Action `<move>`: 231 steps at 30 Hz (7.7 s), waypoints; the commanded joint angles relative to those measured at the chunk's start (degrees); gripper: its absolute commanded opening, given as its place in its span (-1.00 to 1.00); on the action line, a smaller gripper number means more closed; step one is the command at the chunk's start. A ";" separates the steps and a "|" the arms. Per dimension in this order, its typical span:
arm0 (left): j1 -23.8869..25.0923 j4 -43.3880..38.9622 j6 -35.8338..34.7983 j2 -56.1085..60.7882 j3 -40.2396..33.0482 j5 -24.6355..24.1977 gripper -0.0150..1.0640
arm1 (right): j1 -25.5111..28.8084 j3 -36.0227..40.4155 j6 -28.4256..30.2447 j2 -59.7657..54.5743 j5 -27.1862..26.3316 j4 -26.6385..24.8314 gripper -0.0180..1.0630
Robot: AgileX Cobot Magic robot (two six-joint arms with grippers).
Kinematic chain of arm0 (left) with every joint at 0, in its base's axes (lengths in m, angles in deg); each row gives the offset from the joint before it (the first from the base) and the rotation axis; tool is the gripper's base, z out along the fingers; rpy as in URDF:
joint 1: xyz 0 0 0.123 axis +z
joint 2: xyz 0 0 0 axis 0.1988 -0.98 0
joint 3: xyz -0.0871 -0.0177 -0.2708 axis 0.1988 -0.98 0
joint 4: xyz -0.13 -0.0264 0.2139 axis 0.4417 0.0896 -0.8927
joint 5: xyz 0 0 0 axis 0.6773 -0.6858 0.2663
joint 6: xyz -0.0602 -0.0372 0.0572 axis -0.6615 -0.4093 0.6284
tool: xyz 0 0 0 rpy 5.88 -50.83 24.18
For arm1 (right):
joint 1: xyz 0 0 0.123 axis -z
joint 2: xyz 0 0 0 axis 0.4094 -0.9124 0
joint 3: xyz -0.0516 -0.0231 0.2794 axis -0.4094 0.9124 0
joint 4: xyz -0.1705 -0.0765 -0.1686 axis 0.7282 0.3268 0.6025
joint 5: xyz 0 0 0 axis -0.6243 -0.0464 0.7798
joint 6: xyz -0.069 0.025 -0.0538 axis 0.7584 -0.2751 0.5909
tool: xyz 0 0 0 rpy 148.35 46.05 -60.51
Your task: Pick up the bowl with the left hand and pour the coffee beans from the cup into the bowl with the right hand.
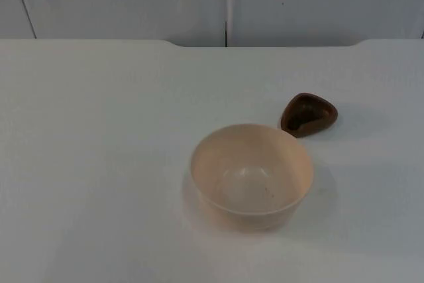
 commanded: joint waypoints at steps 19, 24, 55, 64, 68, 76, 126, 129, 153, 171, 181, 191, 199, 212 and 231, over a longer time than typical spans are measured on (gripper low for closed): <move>0.05 5.43 0.14 -17.73 6.62 10.06 0.97 | 0.36 0.09 0.24 0.22 -0.29 0.06 0.98; 0.05 8.52 0.14 -22.41 6.71 11.60 0.97 | 0.36 0.09 0.24 0.22 -0.29 0.06 0.98; -1.98 40.25 29.55 -57.93 10.62 17.41 0.91 | 0.36 0.09 0.24 0.22 -0.29 0.06 0.98; -12.04 41.49 30.40 -66.76 10.62 25.65 0.89 | 0.36 0.09 0.24 0.22 -0.29 0.06 0.98; -15.44 41.49 30.11 -70.21 10.62 28.90 0.89 | 0.36 0.09 0.24 0.22 -0.29 0.06 0.98; -20.26 41.64 30.11 -78.76 10.62 33.44 0.89 | 0.36 0.09 0.24 0.22 -0.29 0.06 0.98; -24.11 35.22 13.55 -114.14 33.01 32.15 0.89 | 0.36 0.09 0.24 0.22 -0.28 0.17 0.98; -24.11 35.57 12.42 -115.78 33.60 32.95 0.89 | 0.36 0.09 0.24 0.22 -0.28 0.17 0.98; -24.11 39.28 12.13 -116.66 33.74 33.93 -0.60 | 0.36 0.09 0.24 0.22 -0.28 0.64 0.98; -24.11 36.10 10.64 -110.75 33.74 31.25 -0.98 | 0.36 0.09 0.45 0.22 -0.28 0.73 0.98; -24.11 12.67 -6.27 -104.96 33.74 27.22 -0.98 | 0.36 0.09 0.45 0.22 -0.28 0.73 0.98; -24.11 9.96 -6.28 -100.01 33.74 25.52 -0.98 | 0.36 0.09 0.45 0.22 -0.28 0.73 0.98; -24.11 5.71 -5.82 -99.05 33.74 24.27 -0.98 | 0.36 0.09 0.45 0.22 -0.28 0.73 0.98; -24.11 6.84 -6.19 -99.05 33.74 21.64 -0.98 | 0.36 0.09 0.45 0.22 -0.28 0.35 0.98; -24.11 5.42 -17.06 -99.05 33.74 21.27 -0.98 | 0.36 -0.38 1.07 0.05 -0.73 -0.74 0.98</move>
